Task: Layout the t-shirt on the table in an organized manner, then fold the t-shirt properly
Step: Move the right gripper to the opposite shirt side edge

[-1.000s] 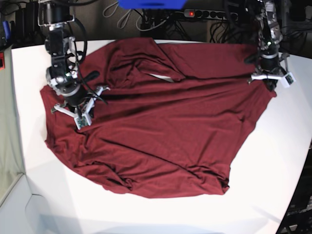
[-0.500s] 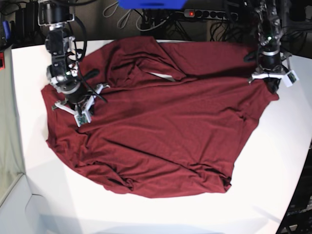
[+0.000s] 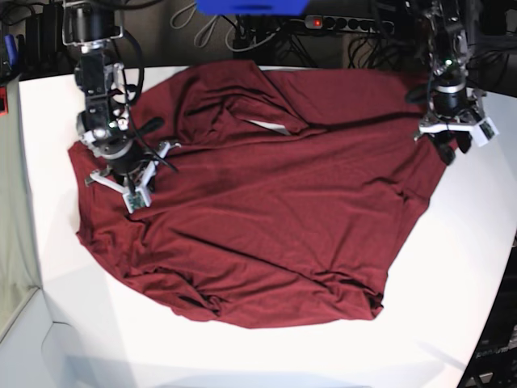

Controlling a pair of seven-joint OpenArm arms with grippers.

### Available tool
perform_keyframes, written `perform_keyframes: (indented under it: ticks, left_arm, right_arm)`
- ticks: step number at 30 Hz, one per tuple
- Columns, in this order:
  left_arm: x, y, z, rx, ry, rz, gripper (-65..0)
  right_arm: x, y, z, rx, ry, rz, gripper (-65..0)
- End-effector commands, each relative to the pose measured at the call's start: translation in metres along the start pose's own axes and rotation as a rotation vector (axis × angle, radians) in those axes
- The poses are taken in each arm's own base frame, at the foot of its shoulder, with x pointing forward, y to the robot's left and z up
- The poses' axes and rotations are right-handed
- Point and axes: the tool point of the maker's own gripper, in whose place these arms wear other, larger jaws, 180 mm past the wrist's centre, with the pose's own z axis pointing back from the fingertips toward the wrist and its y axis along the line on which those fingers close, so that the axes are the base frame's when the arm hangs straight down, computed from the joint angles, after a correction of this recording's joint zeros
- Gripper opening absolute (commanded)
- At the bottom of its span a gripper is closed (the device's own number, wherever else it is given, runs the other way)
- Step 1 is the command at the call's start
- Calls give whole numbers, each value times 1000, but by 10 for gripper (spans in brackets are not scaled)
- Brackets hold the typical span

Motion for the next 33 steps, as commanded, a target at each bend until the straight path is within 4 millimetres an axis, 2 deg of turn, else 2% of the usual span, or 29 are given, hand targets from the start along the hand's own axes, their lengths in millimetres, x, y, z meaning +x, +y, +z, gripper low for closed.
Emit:
perform_keyframes:
  ticks: [1, 3, 5, 7, 10, 13, 16, 18, 20, 23, 24, 26, 29, 31, 33]
  left_arm:
    - [29, -2, -1, -12, -88, 16, -390]
    - [47, -15, -6, -43, -132, 68, -392]
    - [62, -43, -19, -105, -168, 115, -393]
    - [68, -79, -32, -176, -181, 123, -393]
    - [59, -129, -52, -265, -155, 101, -393]
    - [42, -171, -73, -331, -101, 76, -393]
    - [19, -191, -93, -348, -30, 52, -393]
    - [2, -193, -109, -334, 21, 34, -393]
    - [-11, -187, -123, -303, 64, 20, -393]
    - [-28, -174, -135, -257, 117, 8, -393]
    - [-30, -161, -140, -236, 125, -10, -393]
    - [-32, -151, -143, -218, 136, -23, -393]
    - [-33, -141, -144, -205, 140, -36, -393]
    - [-40, -125, -142, -185, 157, -57, -393]
    - [-45, -115, -138, -175, 164, -70, -393]
  right_arm:
    - [23, -16, 4, -36, -71, 10, -650]
    - [28, -20, 5, -43, -81, 18, -650]
    - [46, -29, 2, -60, -112, 23, -650]
    - [58, -45, 1, -93, -132, 11, -650]
    - [70, -59, -8, -112, -140, 4, -650]
    - [77, -81, -22, -133, -119, 3, -650]
    - [83, -98, -40, -141, -93, -24, -650]
    - [85, -109, -54, -143, -65, -57, -650]
    - [89, -118, -66, -142, -42, -84, -650]
    - [94, -135, -78, -148, -43, -112, -650]
    - [92, -136, -83, -143, -39, -128, -650]
    - [90, -140, -90, -137, -37, -155, -650]
    - [73, -151, -93, -148, -24, -179, -650]
    - [63, -149, -95, -143, -23, -191, -650]
    - [55, -157, -92, -157, -25, -192, -650]
